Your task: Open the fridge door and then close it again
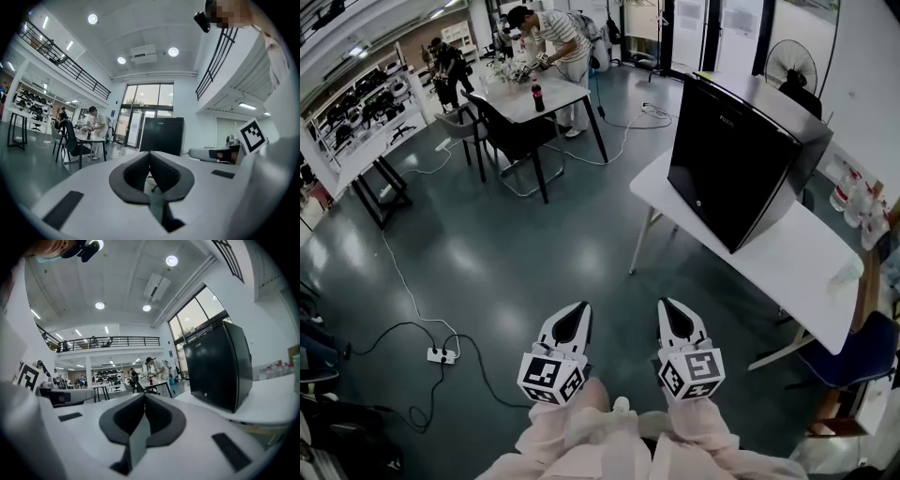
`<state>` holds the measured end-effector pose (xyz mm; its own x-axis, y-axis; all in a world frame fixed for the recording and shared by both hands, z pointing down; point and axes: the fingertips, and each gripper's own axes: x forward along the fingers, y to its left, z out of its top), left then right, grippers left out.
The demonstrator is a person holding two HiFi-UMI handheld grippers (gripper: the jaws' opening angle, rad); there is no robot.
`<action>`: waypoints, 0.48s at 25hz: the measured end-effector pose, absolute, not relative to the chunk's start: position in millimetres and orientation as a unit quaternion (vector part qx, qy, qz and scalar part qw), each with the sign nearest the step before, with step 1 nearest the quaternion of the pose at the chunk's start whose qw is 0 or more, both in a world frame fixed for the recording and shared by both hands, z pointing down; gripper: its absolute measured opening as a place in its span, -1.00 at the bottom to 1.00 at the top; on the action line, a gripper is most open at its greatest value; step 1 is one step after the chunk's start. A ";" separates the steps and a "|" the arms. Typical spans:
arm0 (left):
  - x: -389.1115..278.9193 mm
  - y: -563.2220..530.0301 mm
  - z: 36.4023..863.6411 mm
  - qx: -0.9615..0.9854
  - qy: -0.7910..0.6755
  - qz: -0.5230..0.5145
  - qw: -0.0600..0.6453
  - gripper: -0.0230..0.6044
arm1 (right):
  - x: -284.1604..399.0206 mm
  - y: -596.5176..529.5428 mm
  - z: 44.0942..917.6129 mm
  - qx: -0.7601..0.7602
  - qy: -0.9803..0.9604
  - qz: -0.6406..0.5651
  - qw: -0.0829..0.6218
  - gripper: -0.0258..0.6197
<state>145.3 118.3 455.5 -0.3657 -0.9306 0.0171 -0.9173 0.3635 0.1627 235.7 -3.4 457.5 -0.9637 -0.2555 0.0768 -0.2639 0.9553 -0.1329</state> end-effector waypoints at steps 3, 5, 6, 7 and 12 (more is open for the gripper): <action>130.6 111.2 460.3 0.555 -0.827 -0.063 0.058 -0.89 | 222.1 -10.2 461.6 0.127 -0.989 0.074 0.033 -0.88; 118.9 102.5 462.9 0.554 -0.828 -0.064 0.061 -0.89 | 211.7 -17.9 464.3 0.127 -0.988 0.075 0.035 -0.89; 113.4 96.6 463.6 0.556 -0.826 -0.065 0.061 -0.89 | 206.5 -23.2 465.4 0.128 -0.988 0.076 0.036 -0.89; 108.2 90.1 464.2 0.559 -0.825 -0.065 0.062 -0.89 | 201.3 -29.4 466.8 0.131 -0.988 0.077 0.037 -0.89; 69.1 55.4 464.2 0.573 -0.815 -0.061 0.063 -0.89 | 163.3 -63.3 469.4 0.149 -0.985 0.078 0.040 -0.89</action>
